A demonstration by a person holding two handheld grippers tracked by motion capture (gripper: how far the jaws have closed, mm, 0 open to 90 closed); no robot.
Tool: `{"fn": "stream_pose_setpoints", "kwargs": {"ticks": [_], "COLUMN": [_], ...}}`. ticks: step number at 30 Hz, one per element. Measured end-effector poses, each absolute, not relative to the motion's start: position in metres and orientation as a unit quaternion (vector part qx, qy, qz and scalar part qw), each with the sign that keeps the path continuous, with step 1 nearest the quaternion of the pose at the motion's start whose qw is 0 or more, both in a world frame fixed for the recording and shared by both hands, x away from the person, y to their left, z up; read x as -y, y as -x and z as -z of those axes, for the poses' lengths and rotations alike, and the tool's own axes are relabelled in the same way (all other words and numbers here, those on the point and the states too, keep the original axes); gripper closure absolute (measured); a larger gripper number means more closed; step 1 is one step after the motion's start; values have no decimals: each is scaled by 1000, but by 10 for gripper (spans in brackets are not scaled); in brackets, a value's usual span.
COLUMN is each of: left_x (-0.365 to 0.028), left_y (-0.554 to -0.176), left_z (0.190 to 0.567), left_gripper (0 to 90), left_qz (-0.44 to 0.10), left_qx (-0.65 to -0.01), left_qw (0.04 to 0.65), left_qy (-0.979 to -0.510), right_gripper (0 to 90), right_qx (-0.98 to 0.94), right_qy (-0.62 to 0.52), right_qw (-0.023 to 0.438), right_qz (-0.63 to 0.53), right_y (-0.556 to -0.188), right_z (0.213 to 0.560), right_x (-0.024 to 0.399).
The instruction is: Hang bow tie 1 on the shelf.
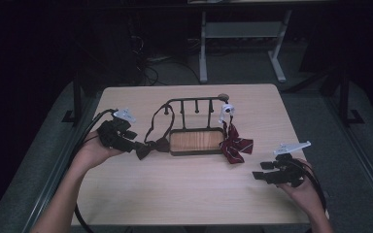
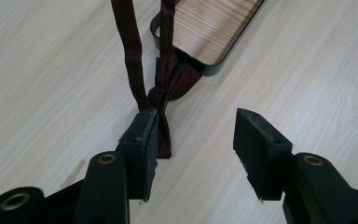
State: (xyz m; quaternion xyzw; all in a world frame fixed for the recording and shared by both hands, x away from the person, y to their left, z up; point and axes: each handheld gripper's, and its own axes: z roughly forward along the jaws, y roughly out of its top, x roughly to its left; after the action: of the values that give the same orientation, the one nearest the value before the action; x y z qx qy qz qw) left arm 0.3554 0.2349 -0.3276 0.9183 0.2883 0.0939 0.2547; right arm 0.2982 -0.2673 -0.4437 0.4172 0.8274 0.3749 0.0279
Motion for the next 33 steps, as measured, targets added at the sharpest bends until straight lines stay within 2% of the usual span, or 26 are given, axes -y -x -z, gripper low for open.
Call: {"fn": "stream_pose_setpoints", "kwargs": {"ticks": [33], "left_x": [-240], "left_y": [-331], "left_z": [365], "left_gripper": [415], "left_qz": [-87], "left_qx": [-299], "left_qw": [273], "left_qy": [-910], "right_gripper": [410], "right_qx": [-830], "right_qy": [-413], "right_qw": [29], "right_qz": [-374], "right_y": [-299], "right_z": [445], "right_x": [267]}}
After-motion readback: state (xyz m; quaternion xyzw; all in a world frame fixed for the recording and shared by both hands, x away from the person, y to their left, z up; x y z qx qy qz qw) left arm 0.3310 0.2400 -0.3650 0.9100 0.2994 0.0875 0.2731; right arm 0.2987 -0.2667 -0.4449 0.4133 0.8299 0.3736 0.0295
